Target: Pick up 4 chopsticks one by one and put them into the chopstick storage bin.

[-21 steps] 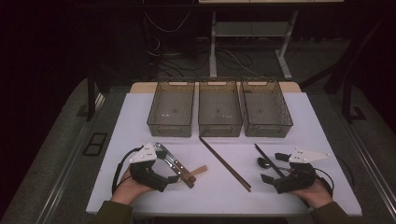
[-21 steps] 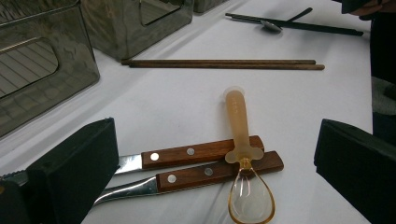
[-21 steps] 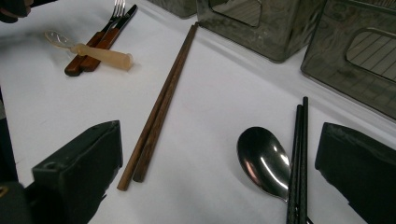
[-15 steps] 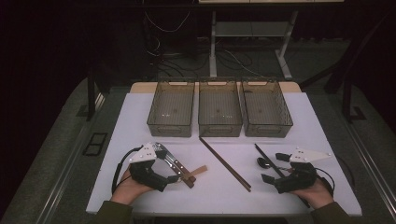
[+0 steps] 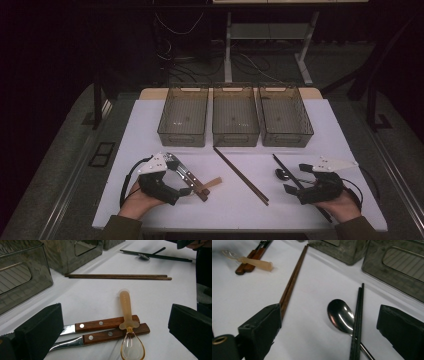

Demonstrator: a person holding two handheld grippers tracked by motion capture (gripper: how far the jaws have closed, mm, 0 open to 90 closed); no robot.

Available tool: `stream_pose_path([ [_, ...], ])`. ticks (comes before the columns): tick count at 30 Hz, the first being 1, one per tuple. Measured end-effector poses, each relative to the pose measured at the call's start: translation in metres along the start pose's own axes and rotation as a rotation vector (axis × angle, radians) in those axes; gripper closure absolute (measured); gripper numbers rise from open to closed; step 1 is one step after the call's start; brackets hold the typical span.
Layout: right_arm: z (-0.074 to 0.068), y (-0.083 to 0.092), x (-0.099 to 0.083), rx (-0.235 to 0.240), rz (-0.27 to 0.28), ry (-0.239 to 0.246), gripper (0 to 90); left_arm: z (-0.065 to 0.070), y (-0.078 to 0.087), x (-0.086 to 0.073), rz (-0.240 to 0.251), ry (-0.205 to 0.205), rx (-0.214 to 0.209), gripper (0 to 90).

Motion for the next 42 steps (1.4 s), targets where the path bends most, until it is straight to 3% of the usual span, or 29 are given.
stream_pose_path([
  [2,0.003,0.001,-0.002,-0.022,-0.02,0.0,9.6,-0.001,0.0,0.0,-0.005,-0.001,-0.002,0.0],
  [3,0.004,0.003,-0.002,-0.016,-0.023,0.003,14.8,-0.001,0.0,0.0,-0.005,-0.001,-0.002,0.0],
  [5,0.005,0.004,-0.004,-0.017,-0.031,-0.002,16.8,-0.001,0.0,0.0,-0.007,-0.001,-0.001,0.0],
  [9,0.005,0.008,-0.008,0.014,-0.051,-0.005,32.2,-0.001,-0.001,0.0,-0.01,0.0,0.003,0.0],
  [14,0.005,0.016,-0.016,0.026,-0.081,-0.014,45.4,-0.002,0.0,0.0,-0.004,0.005,0.003,0.0],
  [30,0.01,0.027,-0.041,0.019,-0.189,-0.039,67.1,-0.002,0.0,0.0,-0.009,0.006,0.003,0.0],
  [42,0.009,0.02,-0.042,0.027,-0.235,-0.017,73.5,-0.001,-0.001,0.0,-0.014,0.005,0.005,0.0],
])
Point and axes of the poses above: each handheld gripper's, and its own axes: y roughly backward along the jaws, x roughly out of its top, z roughly to its right, the point moved 2 cm from there along -y, roughly forward along the jaws, and after that the axes turned 15 degrees about y, right-handed, at the moved point
